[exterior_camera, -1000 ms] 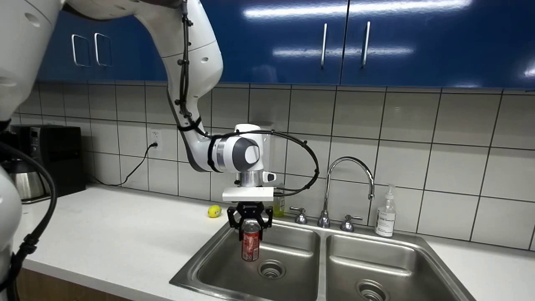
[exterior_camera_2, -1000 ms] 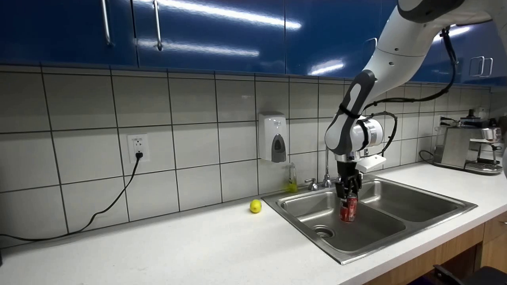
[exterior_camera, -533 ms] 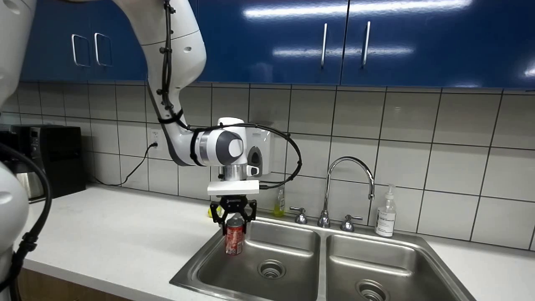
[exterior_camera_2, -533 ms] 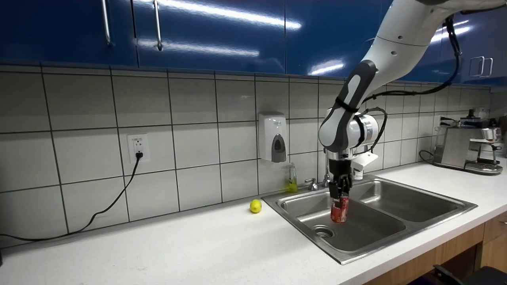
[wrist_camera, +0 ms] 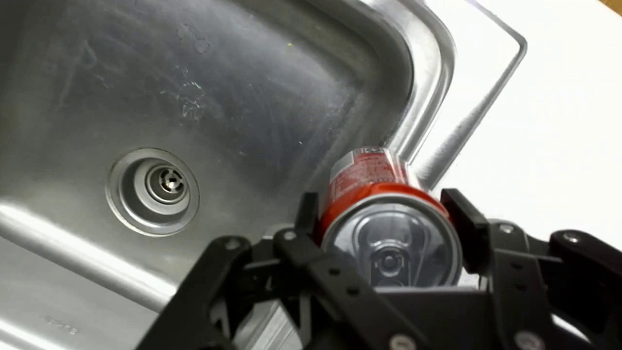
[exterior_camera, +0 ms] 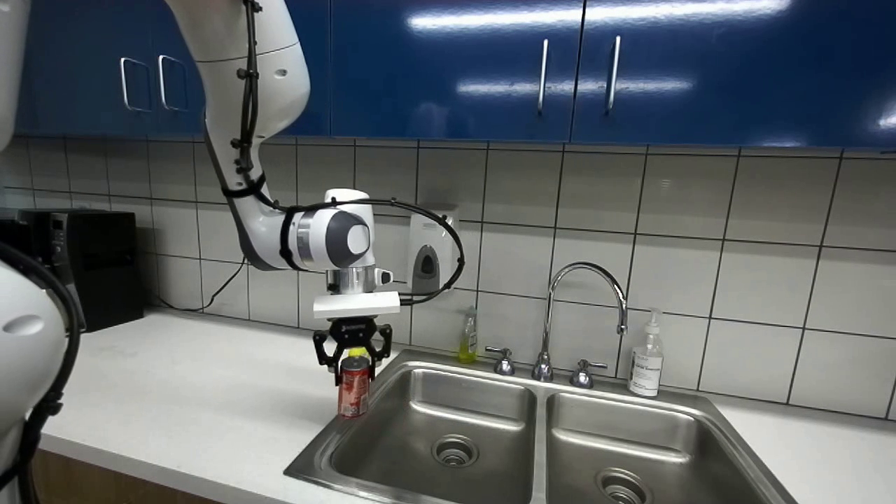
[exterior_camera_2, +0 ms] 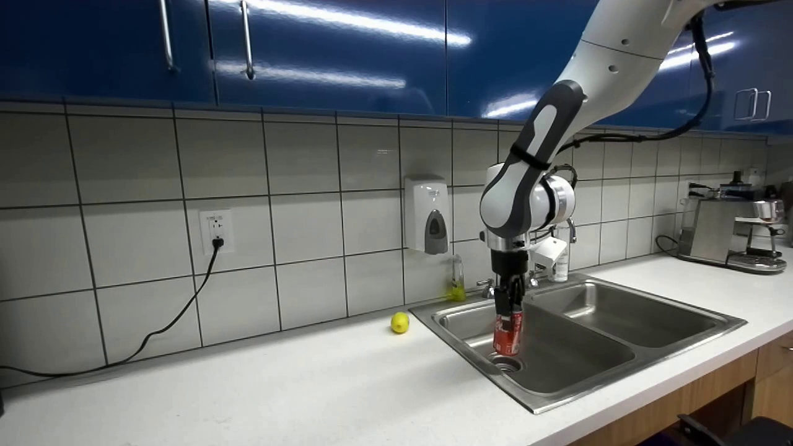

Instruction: Remove the red can from the sink and put it on the counter

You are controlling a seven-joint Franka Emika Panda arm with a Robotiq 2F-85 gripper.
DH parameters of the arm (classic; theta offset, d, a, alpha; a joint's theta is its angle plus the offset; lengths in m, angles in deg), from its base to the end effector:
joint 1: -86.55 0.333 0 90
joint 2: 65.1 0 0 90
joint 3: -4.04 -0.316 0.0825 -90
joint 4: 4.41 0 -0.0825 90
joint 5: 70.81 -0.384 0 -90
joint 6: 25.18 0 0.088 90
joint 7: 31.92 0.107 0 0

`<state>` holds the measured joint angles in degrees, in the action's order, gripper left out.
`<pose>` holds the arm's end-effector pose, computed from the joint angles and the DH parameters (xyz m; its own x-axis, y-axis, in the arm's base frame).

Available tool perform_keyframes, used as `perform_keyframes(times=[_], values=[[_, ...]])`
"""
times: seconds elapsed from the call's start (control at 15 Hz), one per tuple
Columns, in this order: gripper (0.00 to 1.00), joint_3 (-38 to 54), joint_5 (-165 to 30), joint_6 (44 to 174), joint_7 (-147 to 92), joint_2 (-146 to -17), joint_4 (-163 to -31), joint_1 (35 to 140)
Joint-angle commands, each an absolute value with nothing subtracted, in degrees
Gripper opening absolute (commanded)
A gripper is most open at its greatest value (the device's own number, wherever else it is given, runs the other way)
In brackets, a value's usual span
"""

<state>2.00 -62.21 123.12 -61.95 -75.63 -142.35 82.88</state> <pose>0.4974 -0.0110 0.2371 0.8122 0.5819 -0.0420 0.5834 -0.8100 0.0586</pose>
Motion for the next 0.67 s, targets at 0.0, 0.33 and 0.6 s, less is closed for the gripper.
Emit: perform_keyframes(times=[0.0, 0.33, 0.6], values=[[0.39, 0.4, -62.2, 122.6, -65.0, -72.8, -144.2, 83.9], [0.39, -1.7, -62.8, 122.4, -66.8, -73.5, -144.0, 85.8], [0.39, -3.2, -62.7, 122.3, -66.9, -74.3, -143.7, 87.6]])
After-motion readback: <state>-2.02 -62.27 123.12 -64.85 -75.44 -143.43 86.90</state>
